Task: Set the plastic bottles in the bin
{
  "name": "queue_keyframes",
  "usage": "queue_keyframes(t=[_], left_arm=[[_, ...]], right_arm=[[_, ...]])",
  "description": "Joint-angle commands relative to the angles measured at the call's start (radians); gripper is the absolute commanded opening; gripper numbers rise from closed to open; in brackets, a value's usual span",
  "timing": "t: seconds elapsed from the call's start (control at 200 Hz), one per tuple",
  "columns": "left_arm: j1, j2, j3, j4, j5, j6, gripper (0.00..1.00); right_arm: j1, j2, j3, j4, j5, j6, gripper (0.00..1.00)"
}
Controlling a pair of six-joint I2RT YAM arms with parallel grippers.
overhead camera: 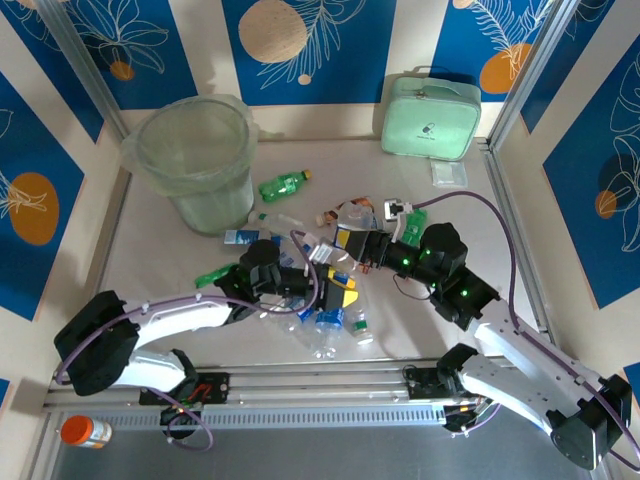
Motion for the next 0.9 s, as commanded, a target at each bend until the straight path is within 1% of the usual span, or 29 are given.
queue_keyframes(t=[0.0, 0.06, 0.13, 0.18, 0.275, 0.365, 0.435, 0.565, 0.66, 0.68, 0.695, 0.76, 0.82, 0.86, 0.895], left_arm=[[-0.005, -0.065, 0.027, -0.058, -0.063, 0.085, 0.71], [-0.006, -0.091, 0.020, -0.088, -0.113, 0.111, 0.70], [-0.006, -0.109, 0.018, -0.126, -0.164, 0.135, 0.59], [-0.004, -0.105, 0.021, -0.132, -0.168, 0.139, 0.55], [-0.005, -0.091, 0.027, -0.123, -0.156, 0.134, 0.43], [-0.005, -0.095, 0.024, -0.119, -0.165, 0.142, 0.39], [-0.006, -0.102, 0.020, -0.122, -0.179, 0.150, 0.33], [-0.005, -0.106, 0.025, -0.137, -0.182, 0.153, 0.18], [-0.005, -0.110, 0.031, -0.175, -0.213, 0.154, 0.15], [-0.005, -0.110, 0.033, -0.185, -0.222, 0.154, 0.14], [-0.005, -0.112, 0.034, -0.190, -0.229, 0.155, 0.11], [-0.005, -0.120, 0.037, -0.220, -0.256, 0.153, 0.08], [-0.004, -0.140, 0.043, -0.265, -0.295, 0.160, 0.06], [-0.004, -0.154, 0.048, -0.293, -0.318, 0.164, 0.06], [-0.002, -0.163, 0.053, -0.325, -0.341, 0.169, 0.04]], right_arm=[[-0.003, -0.007, -0.013, 0.035, -0.006, 0.019, 0.50], [-0.003, -0.003, -0.016, 0.042, -0.010, 0.025, 0.50], [-0.002, 0.000, -0.019, 0.045, -0.014, 0.033, 0.50], [-0.001, 0.000, -0.022, 0.047, -0.013, 0.035, 0.50], [0.000, -0.001, -0.027, 0.048, -0.010, 0.042, 0.49], [0.004, 0.000, -0.027, 0.040, 0.002, 0.042, 0.49], [0.005, 0.006, -0.025, 0.031, 0.005, 0.035, 0.49], [0.003, 0.021, -0.022, 0.016, 0.009, 0.040, 0.49], [0.006, 0.025, -0.019, 0.006, 0.003, 0.035, 0.49], [0.008, 0.027, -0.017, 0.002, 0.003, 0.031, 0.51], [0.010, 0.026, -0.015, -0.003, 0.004, 0.028, 0.55], [0.025, 0.022, 0.004, -0.058, 0.038, 0.008, 0.76], [0.039, 0.007, 0.016, -0.115, 0.089, -0.014, 0.93], [0.044, -0.009, 0.016, -0.145, 0.121, -0.025, 0.99], [0.048, -0.025, 0.017, -0.176, 0.151, -0.039, 0.99]])
